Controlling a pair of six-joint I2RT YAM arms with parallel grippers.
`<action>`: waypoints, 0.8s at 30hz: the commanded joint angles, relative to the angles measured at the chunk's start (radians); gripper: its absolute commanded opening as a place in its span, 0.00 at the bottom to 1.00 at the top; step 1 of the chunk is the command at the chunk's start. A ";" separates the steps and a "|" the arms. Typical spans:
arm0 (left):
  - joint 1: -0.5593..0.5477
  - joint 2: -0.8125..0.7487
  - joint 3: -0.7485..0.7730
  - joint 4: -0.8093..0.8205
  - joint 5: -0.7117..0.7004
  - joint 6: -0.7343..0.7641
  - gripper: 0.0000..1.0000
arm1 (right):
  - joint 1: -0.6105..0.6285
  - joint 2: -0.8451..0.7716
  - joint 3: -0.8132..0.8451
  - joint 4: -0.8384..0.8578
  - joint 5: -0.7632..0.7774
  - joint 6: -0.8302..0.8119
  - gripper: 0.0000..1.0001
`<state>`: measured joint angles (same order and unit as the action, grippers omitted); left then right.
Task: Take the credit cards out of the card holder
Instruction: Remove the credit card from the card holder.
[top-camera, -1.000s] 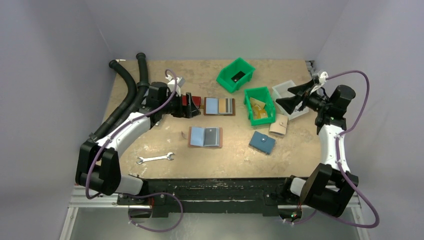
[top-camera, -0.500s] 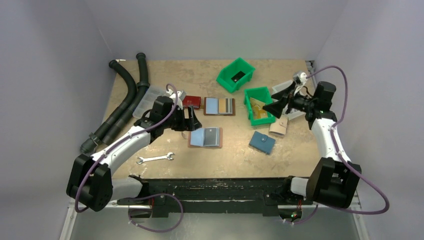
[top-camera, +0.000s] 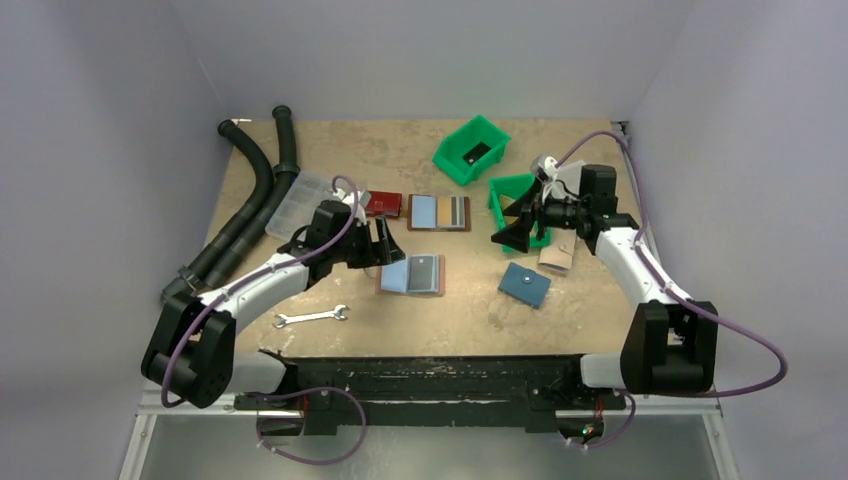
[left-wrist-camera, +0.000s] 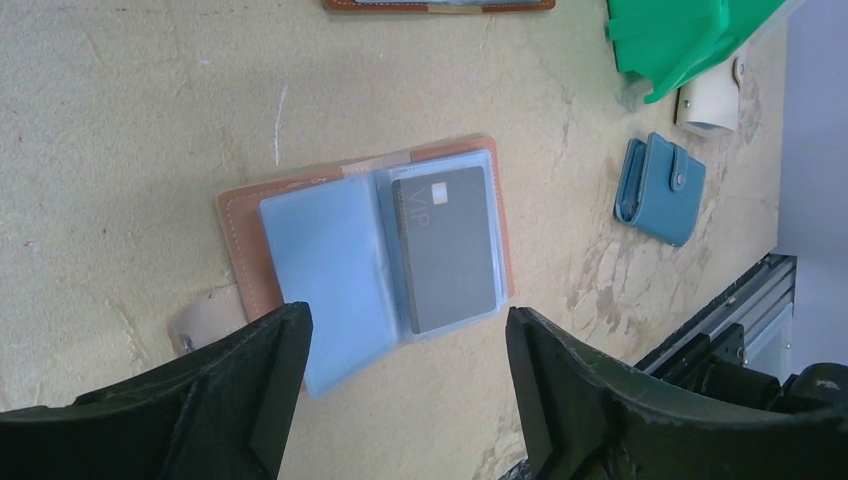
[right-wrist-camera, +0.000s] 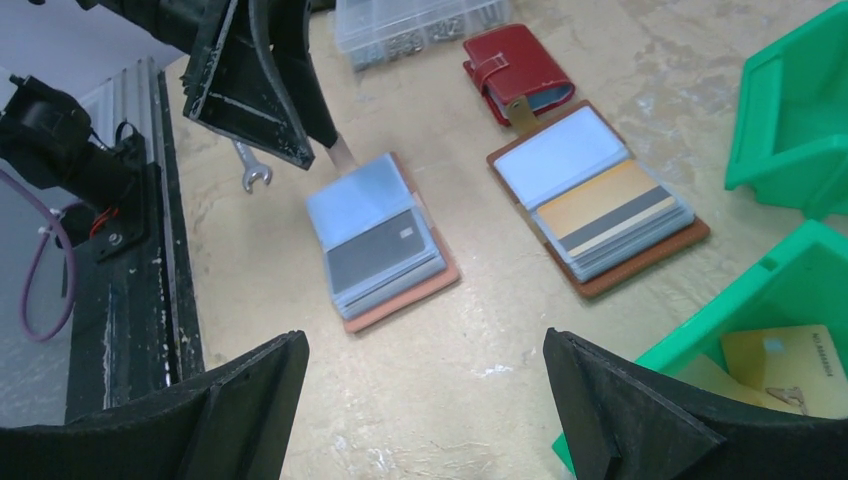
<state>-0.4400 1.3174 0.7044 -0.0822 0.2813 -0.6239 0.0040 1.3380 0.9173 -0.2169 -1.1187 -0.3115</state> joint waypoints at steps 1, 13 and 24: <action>-0.006 0.022 0.007 0.050 0.010 -0.013 0.75 | 0.042 0.012 0.053 -0.037 0.024 -0.064 0.99; -0.046 0.140 0.121 -0.093 -0.122 0.067 0.56 | 0.141 0.080 0.084 -0.115 0.071 -0.137 0.99; -0.080 0.041 0.146 -0.116 -0.175 0.047 0.54 | 0.211 0.116 0.078 -0.080 0.093 -0.095 0.99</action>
<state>-0.5182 1.4292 0.8467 -0.2386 0.0738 -0.5716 0.1722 1.4361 0.9646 -0.3279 -1.0412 -0.4259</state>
